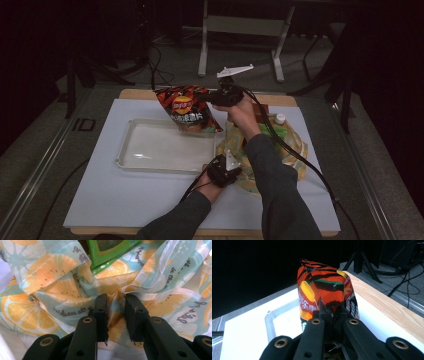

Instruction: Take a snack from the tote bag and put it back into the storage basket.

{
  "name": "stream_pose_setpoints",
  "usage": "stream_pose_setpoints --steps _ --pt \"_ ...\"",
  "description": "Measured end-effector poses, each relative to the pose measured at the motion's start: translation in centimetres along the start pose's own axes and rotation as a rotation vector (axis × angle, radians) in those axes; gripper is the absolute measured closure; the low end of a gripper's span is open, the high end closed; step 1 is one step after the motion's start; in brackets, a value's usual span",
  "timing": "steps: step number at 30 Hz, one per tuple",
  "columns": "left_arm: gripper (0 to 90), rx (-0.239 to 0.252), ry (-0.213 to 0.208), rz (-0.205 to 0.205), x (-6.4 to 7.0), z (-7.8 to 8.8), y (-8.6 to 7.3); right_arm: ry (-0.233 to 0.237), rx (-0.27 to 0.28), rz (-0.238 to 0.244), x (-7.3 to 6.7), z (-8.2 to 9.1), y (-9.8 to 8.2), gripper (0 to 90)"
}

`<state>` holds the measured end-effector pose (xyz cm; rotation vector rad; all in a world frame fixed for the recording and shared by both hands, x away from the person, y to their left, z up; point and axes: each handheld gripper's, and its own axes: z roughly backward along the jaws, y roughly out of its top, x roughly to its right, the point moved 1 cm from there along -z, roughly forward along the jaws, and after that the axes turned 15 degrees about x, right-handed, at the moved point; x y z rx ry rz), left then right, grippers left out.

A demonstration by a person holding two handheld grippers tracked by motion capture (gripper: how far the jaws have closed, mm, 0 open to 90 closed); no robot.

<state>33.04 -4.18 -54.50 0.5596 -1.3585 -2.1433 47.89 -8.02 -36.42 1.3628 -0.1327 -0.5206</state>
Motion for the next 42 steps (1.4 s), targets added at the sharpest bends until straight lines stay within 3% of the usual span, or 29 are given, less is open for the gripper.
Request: stream_pose_setpoints --steps 12,23,29,39,42 --pt "71.5 0.003 0.002 0.003 0.1 0.0 0.0 -0.024 -0.02 -0.006 0.1 -1.7 -0.9 90.0" --pt "71.1 0.001 0.001 -0.004 0.1 0.0 0.0 -0.038 -0.1 0.051 0.3 -2.2 -2.0 89.2" --pt "71.0 0.004 0.003 -0.002 0.2 0.0 0.0 -0.063 -0.108 0.068 0.4 -2.3 -2.2 88.8" --pt "70.8 0.001 0.001 -0.006 0.1 0.0 0.0 -0.04 -0.111 0.081 -0.2 -2.9 -2.2 88.6" --pt "70.8 0.001 0.001 -0.006 0.1 0.0 0.0 -0.065 -0.155 0.111 -0.3 -3.2 -2.4 88.2"
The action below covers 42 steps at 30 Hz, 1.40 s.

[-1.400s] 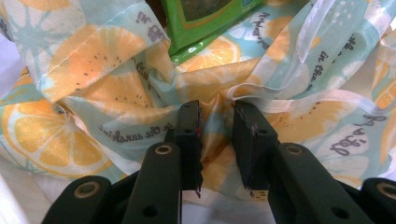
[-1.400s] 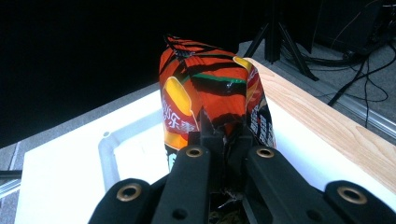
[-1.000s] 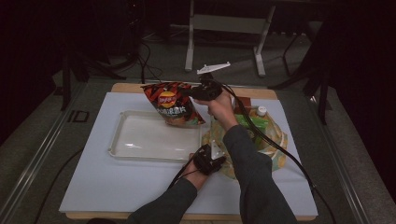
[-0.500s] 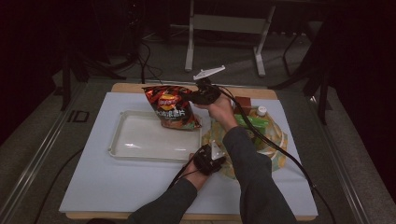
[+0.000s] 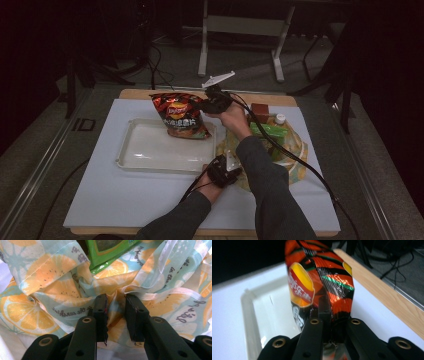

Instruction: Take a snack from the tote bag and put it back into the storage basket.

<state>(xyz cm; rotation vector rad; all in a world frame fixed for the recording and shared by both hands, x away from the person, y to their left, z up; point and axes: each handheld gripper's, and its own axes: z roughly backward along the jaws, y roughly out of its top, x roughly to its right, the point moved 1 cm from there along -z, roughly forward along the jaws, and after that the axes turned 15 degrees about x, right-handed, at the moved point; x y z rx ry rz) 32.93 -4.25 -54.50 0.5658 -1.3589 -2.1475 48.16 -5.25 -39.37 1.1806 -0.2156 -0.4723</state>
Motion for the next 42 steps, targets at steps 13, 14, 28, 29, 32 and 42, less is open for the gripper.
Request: stream_pose_setpoints --steps 13,14,28,29,32,42 --pt "70.4 0.003 0.002 0.0 0.0 0.0 0.0 -0.206 -0.082 -0.003 1.5 -0.2 -0.5 72.4" --pt "70.4 0.002 -0.001 -0.001 0.0 0.0 0.0 -0.246 -0.106 -0.002 1.7 -0.2 -0.7 71.1" --pt "70.2 0.005 0.0 0.003 0.0 0.0 0.0 -0.291 -0.083 -0.013 2.2 1.1 -0.9 63.2" --pt "70.2 0.005 0.0 0.004 0.0 0.0 0.0 -0.291 -0.083 -0.013 2.2 1.1 -0.9 63.2" --pt "70.2 0.002 0.001 0.0 0.0 0.0 0.0 -0.3 -0.078 -0.001 1.9 1.4 -0.9 60.9" --pt "70.0 0.003 0.004 0.005 0.0 0.0 0.0 -0.252 -0.049 0.053 0.5 3.0 0.0 59.6"
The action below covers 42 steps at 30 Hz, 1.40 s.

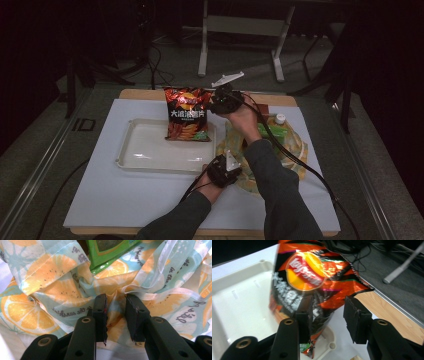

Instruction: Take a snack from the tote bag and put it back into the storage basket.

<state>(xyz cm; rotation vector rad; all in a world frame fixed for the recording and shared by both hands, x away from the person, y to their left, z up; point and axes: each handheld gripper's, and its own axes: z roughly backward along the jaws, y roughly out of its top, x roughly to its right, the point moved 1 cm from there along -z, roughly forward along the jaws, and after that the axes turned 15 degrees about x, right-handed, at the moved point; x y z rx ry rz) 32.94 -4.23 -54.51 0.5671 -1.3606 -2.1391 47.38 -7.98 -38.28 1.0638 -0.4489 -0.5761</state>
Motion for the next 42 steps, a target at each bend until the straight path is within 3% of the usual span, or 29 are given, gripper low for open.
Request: stream_pose_setpoints --steps 5,8,12,23,31,34,42 --pt "69.9 0.0 0.002 0.0 0.0 0.0 0.0 0.053 -0.001 0.045 -0.8 1.2 0.3 62.0" --pt "69.9 0.0 0.006 0.0 0.0 0.0 0.0 0.062 -0.001 0.057 -1.2 1.5 0.4 62.8" --pt "69.7 0.001 -0.001 0.003 0.0 0.0 0.0 0.093 -0.011 0.111 -1.9 2.9 0.3 63.8" --pt "69.6 0.003 0.003 0.004 0.0 0.0 0.0 0.112 0.0 0.137 -1.8 7.1 -0.9 68.2" --pt "69.6 0.005 0.002 0.009 0.0 0.0 0.0 0.116 0.02 0.129 -1.5 10.0 -3.0 68.6" --pt "69.6 0.004 0.001 0.009 0.0 0.0 0.0 0.114 0.05 0.074 -1.2 11.2 -4.6 69.0" --pt "69.5 0.003 0.0 0.01 0.0 0.0 0.0 0.083 0.024 0.059 -1.0 12.0 -7.2 69.2"
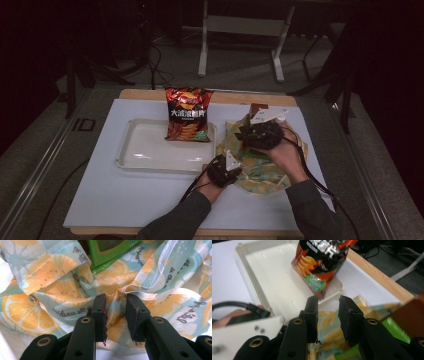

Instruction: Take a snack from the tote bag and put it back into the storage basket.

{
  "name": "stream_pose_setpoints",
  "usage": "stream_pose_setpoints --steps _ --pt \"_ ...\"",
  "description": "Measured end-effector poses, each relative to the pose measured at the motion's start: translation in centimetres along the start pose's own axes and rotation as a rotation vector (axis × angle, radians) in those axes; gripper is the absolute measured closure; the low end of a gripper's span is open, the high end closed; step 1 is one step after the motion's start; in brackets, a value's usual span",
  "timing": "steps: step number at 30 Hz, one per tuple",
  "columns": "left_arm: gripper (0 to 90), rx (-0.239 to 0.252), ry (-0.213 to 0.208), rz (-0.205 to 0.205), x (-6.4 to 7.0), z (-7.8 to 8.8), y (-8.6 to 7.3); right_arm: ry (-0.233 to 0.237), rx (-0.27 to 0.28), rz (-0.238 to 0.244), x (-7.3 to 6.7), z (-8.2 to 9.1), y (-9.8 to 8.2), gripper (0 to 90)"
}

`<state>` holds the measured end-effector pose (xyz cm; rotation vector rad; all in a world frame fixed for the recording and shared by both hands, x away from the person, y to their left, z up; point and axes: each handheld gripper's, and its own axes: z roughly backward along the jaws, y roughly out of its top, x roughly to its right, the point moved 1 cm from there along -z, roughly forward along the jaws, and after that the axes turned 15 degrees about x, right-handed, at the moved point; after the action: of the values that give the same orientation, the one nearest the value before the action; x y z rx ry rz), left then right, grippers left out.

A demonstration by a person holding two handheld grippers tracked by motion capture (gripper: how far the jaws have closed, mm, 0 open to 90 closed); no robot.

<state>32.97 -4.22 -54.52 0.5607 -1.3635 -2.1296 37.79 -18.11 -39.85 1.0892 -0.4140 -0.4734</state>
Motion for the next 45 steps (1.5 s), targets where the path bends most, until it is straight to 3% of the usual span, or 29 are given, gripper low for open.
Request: stream_pose_setpoints --steps 16,20,26,28,33,39,45 --pt "69.5 -0.001 -0.003 -0.001 0.0 0.0 0.0 -0.036 -0.084 -0.013 -1.5 1.1 -5.8 71.9" --pt "69.3 0.002 -0.003 -0.001 0.0 0.0 0.0 -0.048 -0.104 -0.053 -1.6 1.3 -7.8 73.0" --pt "69.4 0.002 -0.003 -0.002 0.0 0.0 0.0 -0.061 -0.115 -0.071 -1.8 1.3 -9.2 73.6" --pt "69.4 0.001 -0.002 -0.003 0.0 0.0 0.0 -0.1 -0.135 -0.05 -2.2 1.4 -9.7 72.6" --pt "69.3 0.002 -0.001 -0.004 0.0 0.0 0.0 -0.127 -0.134 -0.052 -2.8 1.4 -10.7 73.8" --pt "69.1 -0.003 -0.003 -0.008 0.0 0.0 0.0 -0.088 -0.139 -0.059 -3.3 1.3 -11.9 79.6" --pt "69.0 -0.001 -0.003 -0.007 0.0 0.0 0.0 -0.084 -0.154 -0.045 -3.5 1.2 -12.7 81.4"
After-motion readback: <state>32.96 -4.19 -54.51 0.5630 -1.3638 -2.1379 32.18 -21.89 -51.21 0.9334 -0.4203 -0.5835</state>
